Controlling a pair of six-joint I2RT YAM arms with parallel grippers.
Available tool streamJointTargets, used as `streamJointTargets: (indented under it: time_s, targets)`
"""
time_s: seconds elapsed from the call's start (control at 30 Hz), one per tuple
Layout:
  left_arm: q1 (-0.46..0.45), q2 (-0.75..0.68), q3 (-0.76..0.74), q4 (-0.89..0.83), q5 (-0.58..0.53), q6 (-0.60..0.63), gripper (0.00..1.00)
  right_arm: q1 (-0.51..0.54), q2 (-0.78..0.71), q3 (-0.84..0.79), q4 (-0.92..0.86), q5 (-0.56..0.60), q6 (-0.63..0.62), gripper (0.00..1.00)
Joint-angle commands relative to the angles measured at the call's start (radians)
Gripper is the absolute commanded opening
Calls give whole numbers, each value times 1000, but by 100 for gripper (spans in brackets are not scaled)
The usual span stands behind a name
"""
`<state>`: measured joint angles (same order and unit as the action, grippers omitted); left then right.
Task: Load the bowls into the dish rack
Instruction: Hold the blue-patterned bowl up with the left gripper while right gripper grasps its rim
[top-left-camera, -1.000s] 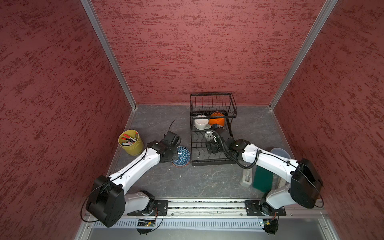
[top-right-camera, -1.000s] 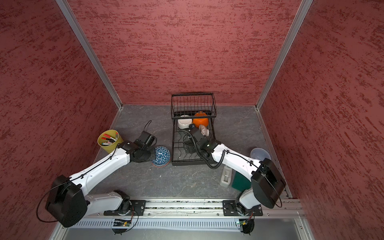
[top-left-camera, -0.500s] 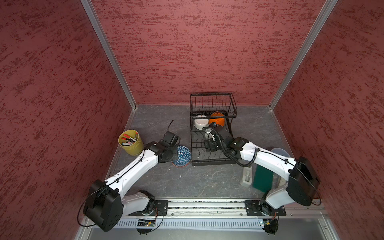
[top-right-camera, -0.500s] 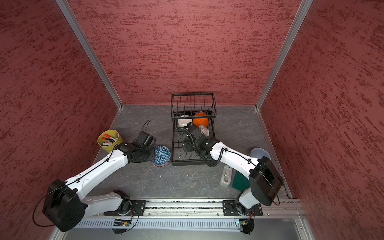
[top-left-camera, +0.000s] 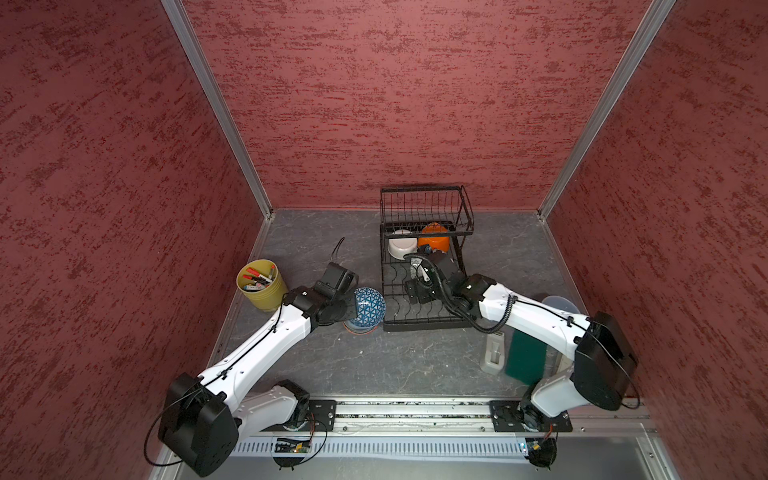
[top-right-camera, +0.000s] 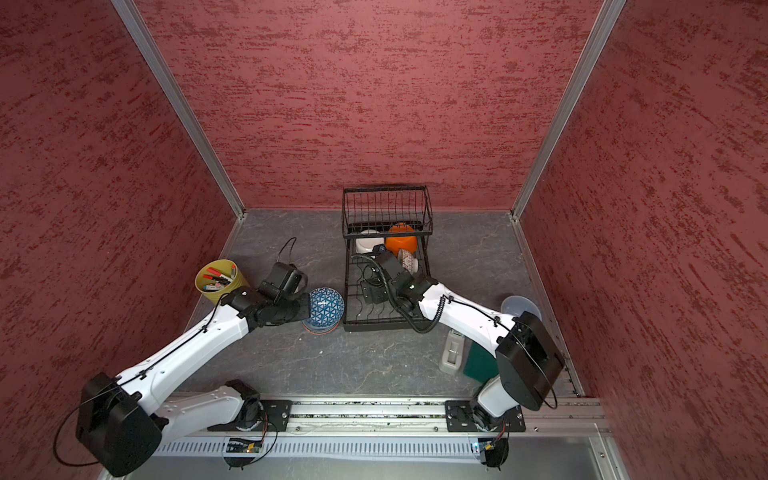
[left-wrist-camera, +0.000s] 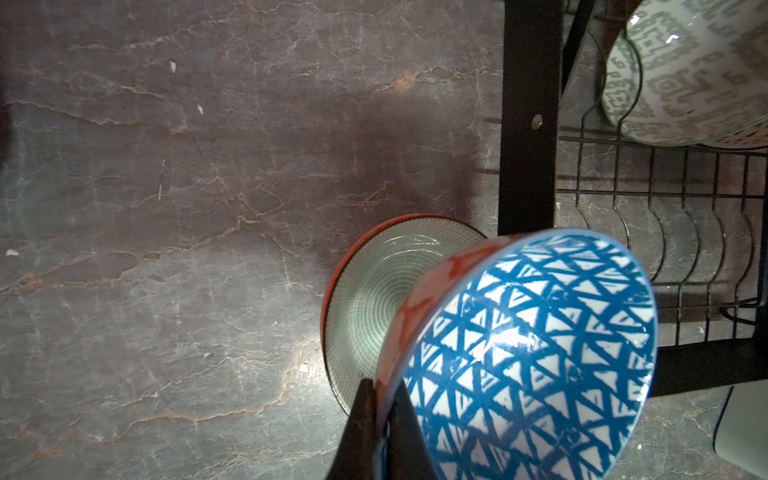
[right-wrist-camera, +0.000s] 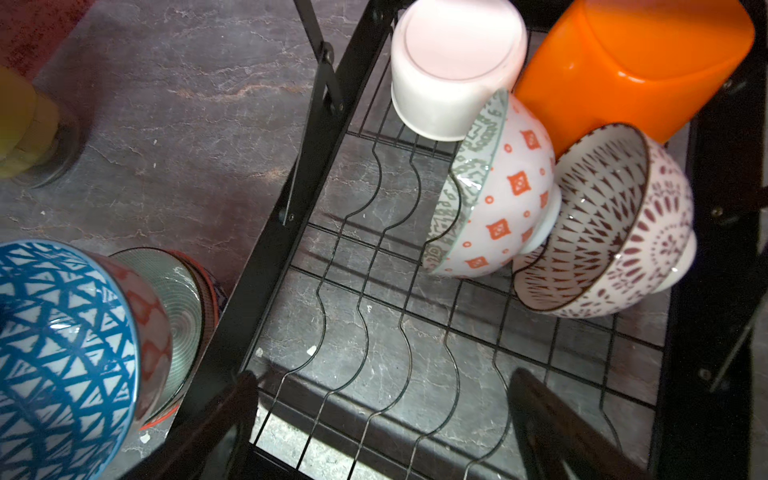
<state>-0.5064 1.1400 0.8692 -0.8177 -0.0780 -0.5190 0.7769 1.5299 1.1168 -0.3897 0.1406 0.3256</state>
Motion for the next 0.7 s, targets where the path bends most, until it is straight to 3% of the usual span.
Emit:
streamJointTargets:
  time_s: [0.0,0.4,0.67]
  targets:
    - [-18,-38,4,71,18,-4,0,-4,-31,50,51,-44,27,95]
    - [-87,-34,12,134,-46,-46,0,-3,-39,103,28,-135,63,88]
    - [-99,-9,32,154,-60,-44,0,34,-20,124,-18,-139,81,75]
